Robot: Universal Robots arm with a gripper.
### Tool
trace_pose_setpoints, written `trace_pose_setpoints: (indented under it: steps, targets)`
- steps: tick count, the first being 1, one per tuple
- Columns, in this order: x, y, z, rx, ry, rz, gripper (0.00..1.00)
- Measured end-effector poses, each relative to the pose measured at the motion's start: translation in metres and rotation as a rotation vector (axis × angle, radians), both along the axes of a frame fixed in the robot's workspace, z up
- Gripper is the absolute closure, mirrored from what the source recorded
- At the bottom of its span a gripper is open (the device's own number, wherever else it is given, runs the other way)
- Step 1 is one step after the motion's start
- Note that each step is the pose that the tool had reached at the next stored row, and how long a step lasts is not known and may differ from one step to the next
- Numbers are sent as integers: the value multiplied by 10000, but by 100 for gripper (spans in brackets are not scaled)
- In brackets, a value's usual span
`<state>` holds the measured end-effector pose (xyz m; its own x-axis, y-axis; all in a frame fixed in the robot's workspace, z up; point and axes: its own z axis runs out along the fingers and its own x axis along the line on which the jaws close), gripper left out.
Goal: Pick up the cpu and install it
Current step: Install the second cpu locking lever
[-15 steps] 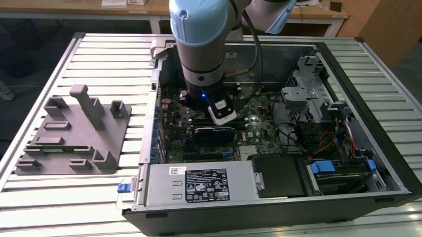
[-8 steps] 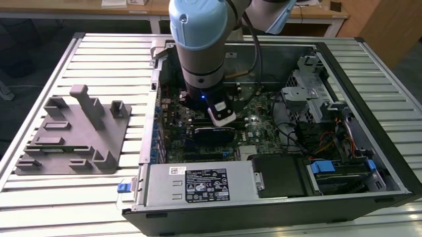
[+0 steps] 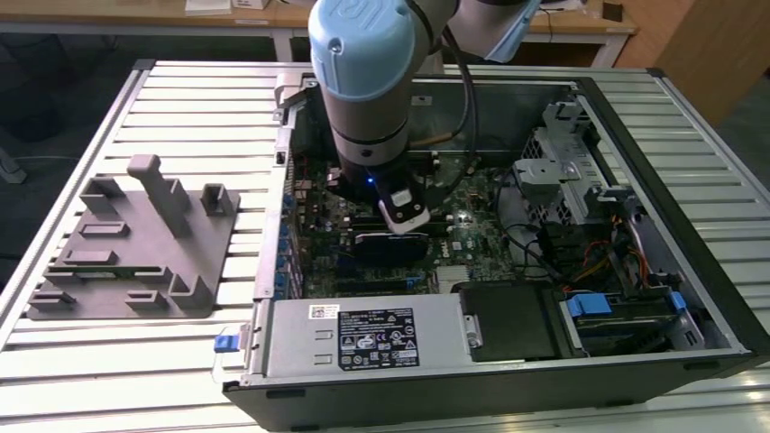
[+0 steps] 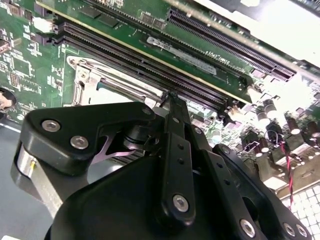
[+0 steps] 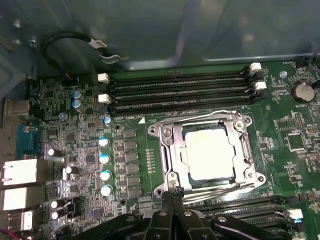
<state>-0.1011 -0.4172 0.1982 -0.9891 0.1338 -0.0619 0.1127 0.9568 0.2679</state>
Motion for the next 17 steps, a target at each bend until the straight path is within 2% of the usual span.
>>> trace_pose_setpoints:
  steps: [3, 5, 17]
  targets:
    - [-1, -3, -13, 190, 1, 0, 89]
    - [-1, -10, -17, 258, 0, 0, 89]
    - [0, -47, -14, 242, 0, 0, 89]
